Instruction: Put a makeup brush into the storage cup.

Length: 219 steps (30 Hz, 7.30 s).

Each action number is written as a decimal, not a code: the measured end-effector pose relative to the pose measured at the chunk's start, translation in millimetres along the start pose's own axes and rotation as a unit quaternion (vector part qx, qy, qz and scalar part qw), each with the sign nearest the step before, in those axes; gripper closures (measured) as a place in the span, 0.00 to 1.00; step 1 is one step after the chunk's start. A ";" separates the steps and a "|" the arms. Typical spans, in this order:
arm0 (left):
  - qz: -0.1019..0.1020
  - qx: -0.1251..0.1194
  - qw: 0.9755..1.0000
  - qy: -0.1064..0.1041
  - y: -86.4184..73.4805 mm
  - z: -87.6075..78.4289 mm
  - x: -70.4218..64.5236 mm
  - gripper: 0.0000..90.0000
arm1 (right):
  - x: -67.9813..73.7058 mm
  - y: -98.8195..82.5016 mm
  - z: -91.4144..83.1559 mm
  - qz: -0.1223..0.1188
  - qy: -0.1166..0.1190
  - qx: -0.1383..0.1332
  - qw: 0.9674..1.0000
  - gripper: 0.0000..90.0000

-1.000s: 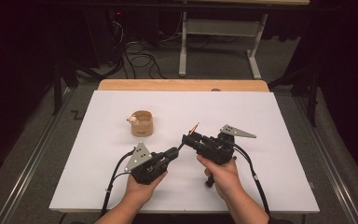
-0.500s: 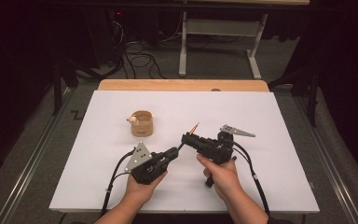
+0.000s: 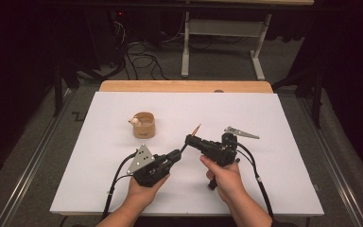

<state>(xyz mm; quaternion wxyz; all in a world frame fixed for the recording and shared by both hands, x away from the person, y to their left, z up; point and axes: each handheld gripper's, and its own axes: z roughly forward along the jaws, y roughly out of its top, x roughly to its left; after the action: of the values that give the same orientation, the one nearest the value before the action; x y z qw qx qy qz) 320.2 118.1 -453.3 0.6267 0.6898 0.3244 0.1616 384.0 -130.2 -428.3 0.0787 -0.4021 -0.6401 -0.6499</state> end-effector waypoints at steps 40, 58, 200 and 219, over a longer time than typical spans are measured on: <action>-0.020 0.029 0.999 0.000 0.6 4.7 5.3 0.65 | 3.6 2.8 -7.1 -0.057 -0.020 -0.008 0.998 0.94; -0.028 0.072 0.997 0.017 2.0 6.1 20.5 0.41 | 4.9 2.4 -9.1 -0.110 -0.043 -0.008 0.993 0.94; 0.014 0.020 0.997 0.079 17.5 -48.0 53.4 0.92 | -18.7 2.2 -87.6 -0.230 -0.165 0.016 0.959 0.56; 0.007 0.005 0.996 0.089 22.2 -56.0 58.8 0.92 | -28.4 -4.9 -89.5 -0.247 -0.174 0.015 0.953 0.23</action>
<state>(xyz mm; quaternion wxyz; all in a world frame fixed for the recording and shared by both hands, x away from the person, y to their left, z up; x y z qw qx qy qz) 333.8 198.8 -433.5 0.5908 0.6780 0.3748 0.2256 362.1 -221.1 -437.0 -0.1905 -0.3371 -0.7331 -0.5592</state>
